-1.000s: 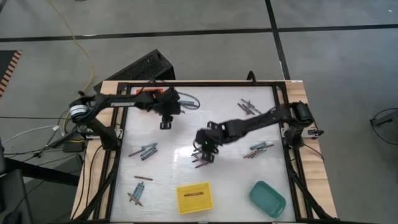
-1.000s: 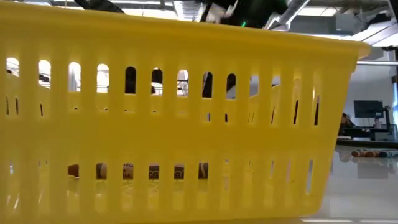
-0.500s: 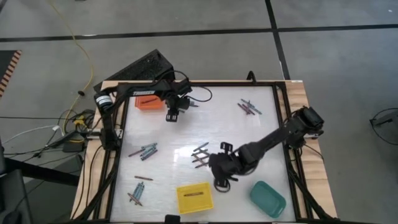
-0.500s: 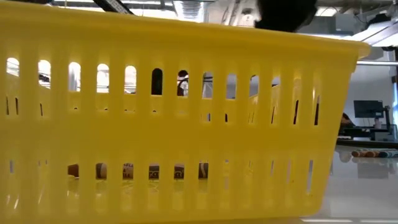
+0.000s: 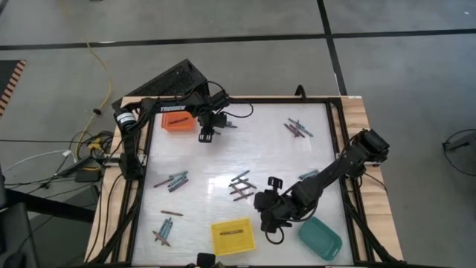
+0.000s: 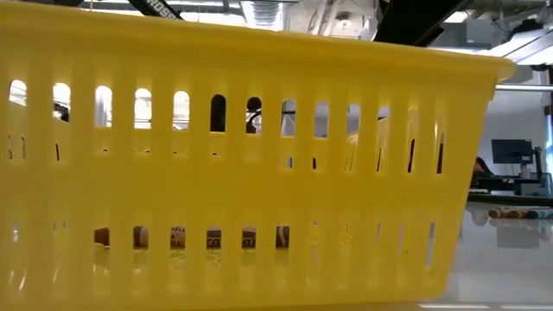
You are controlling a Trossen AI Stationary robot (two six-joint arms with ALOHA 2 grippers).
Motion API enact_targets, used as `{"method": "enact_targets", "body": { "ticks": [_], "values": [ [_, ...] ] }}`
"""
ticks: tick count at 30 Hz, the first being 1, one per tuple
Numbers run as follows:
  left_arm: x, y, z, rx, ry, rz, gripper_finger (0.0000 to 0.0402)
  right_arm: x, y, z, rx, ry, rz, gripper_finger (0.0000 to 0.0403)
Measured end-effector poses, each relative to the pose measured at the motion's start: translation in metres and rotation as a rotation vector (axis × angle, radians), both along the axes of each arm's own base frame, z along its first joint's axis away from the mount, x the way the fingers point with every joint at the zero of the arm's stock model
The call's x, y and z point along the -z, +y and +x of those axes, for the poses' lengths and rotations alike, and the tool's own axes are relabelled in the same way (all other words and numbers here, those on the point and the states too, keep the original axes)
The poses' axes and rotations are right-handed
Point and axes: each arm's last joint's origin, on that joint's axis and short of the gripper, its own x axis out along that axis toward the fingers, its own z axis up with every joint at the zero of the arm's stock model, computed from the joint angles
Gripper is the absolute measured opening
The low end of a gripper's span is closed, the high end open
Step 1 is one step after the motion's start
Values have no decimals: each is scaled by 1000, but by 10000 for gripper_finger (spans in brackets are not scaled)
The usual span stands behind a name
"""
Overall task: Sort crayons
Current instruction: Put the pink crayon into the orange bin
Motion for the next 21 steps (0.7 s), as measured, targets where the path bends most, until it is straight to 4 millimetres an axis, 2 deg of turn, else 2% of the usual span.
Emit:
{"method": "enact_targets", "body": {
  "ticks": [3, 9, 21],
  "values": [
    [1, 0, -2, 0, 10, -14, 128, 0, 0, 0, 1, -2, 2, 140],
    [16, 5, -3, -16, 84, -27, 128, -1, 1, 2, 1, -22, 15, 140],
    [23, 12, -4, -21, 106, -70, 127, -2, 2, 3, 0, -34, 22, 140]
  ]
}}
